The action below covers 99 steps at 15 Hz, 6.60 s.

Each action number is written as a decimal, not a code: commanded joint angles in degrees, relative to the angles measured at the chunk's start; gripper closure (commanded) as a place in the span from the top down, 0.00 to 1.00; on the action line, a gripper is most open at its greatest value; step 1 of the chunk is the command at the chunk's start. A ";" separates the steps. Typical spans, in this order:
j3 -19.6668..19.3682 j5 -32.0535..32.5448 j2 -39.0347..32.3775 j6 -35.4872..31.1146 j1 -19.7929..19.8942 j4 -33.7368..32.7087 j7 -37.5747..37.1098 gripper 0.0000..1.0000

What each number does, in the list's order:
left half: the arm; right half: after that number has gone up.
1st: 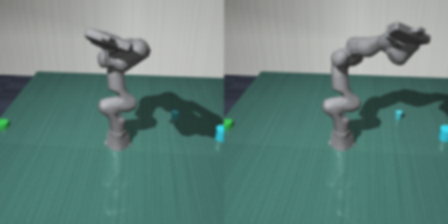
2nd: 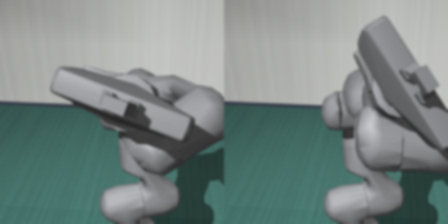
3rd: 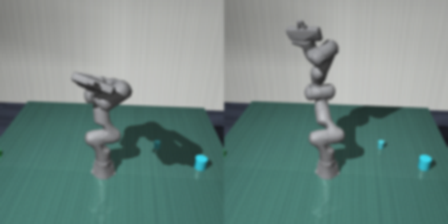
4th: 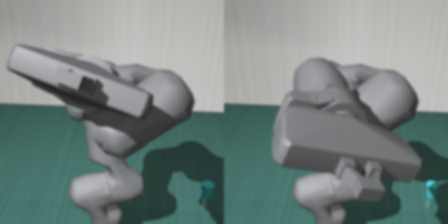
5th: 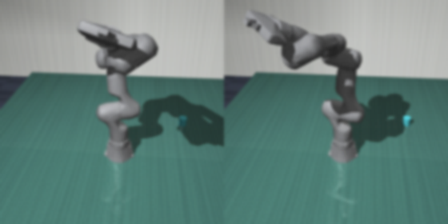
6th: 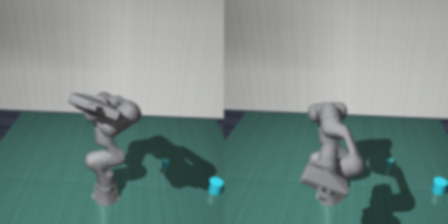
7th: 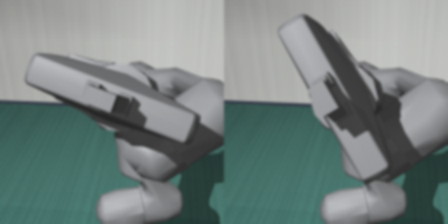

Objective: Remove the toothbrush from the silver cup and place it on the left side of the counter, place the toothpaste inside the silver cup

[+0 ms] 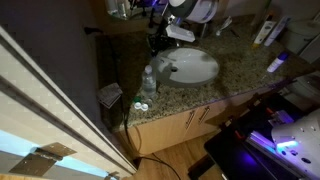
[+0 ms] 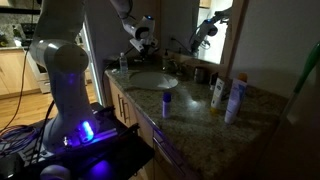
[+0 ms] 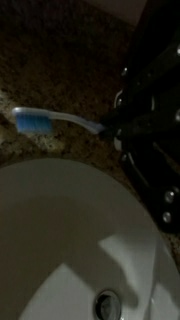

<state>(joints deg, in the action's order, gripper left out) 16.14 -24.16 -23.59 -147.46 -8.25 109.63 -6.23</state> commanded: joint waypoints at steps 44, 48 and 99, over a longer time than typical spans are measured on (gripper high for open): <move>-18.20 26.12 19.93 22.05 4.12 7.01 -20.83 1.00; -22.96 23.15 22.58 18.94 11.16 8.51 -11.77 1.00; -26.11 11.31 3.72 -7.86 21.98 -2.88 -4.83 0.01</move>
<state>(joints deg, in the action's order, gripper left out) -11.70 -10.73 -24.92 -157.72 12.68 105.96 -11.99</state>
